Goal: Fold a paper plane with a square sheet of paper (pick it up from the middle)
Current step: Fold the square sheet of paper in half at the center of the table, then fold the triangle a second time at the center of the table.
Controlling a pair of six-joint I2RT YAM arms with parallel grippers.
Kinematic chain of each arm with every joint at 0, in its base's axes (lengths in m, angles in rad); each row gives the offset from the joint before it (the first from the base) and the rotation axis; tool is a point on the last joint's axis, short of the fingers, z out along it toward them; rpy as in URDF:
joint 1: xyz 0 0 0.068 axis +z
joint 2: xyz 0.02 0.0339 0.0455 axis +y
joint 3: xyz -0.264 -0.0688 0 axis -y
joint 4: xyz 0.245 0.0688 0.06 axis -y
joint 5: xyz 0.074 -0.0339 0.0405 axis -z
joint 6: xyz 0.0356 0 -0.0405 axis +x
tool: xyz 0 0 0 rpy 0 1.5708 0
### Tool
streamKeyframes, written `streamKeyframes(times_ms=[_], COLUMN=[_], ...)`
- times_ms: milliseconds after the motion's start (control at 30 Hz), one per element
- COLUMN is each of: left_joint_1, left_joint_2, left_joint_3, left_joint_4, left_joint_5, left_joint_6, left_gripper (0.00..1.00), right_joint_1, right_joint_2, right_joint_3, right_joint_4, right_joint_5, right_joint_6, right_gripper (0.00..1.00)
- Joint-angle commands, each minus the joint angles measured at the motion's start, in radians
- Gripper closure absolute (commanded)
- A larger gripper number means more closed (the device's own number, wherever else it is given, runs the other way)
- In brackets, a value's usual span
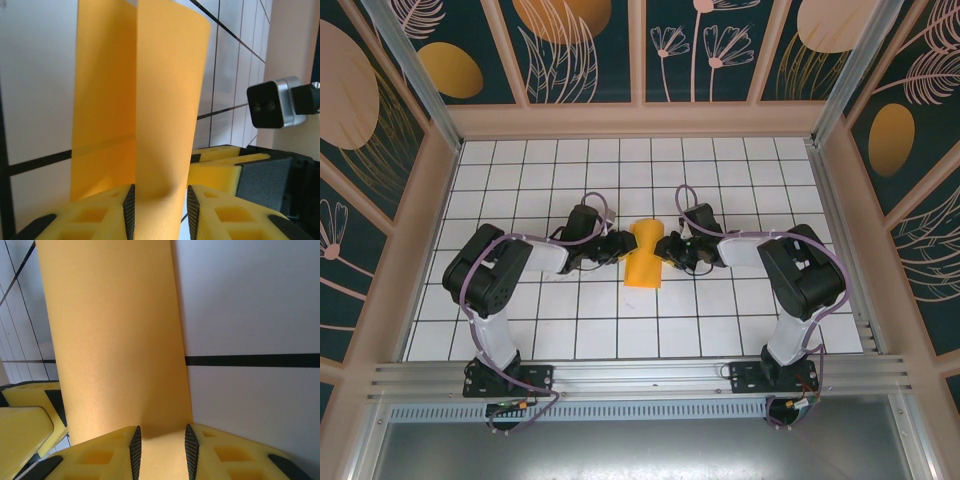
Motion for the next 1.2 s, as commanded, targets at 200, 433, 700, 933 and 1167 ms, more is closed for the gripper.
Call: streamKeyframes(times_ms=[200, 433, 700, 933, 1167], left_joint_1=[-0.004, -0.005, -0.006, -0.004, -0.004], left_joint_2=[-0.012, -0.013, -0.005, -0.006, -0.013], left_joint_3=[-0.044, -0.061, -0.082, -0.081, -0.073], left_joint_4=[0.15, 0.185, 0.267, 0.241, 0.22], left_joint_5=[0.095, 0.111, 0.143, 0.115, 0.11], left_joint_6=[-0.055, -0.069, -0.106, -0.096, -0.077], left_gripper=[0.68, 0.75, 0.77, 0.92, 1.0], right_joint_1=[0.006, 0.006, 0.006, 0.007, 0.006], right_joint_2=[0.031, 0.023, -0.003, -0.048, -0.205], right_joint_3=[-0.011, -0.015, -0.018, -0.027, -0.053], right_joint_4=[-0.072, -0.068, -0.061, -0.021, -0.034], right_joint_5=[0.003, 0.007, 0.007, -0.003, 0.074], right_joint_6=[0.0, 0.003, 0.006, 0.004, -0.028], right_gripper=[0.66, 0.66, 0.65, 0.64, 0.56])
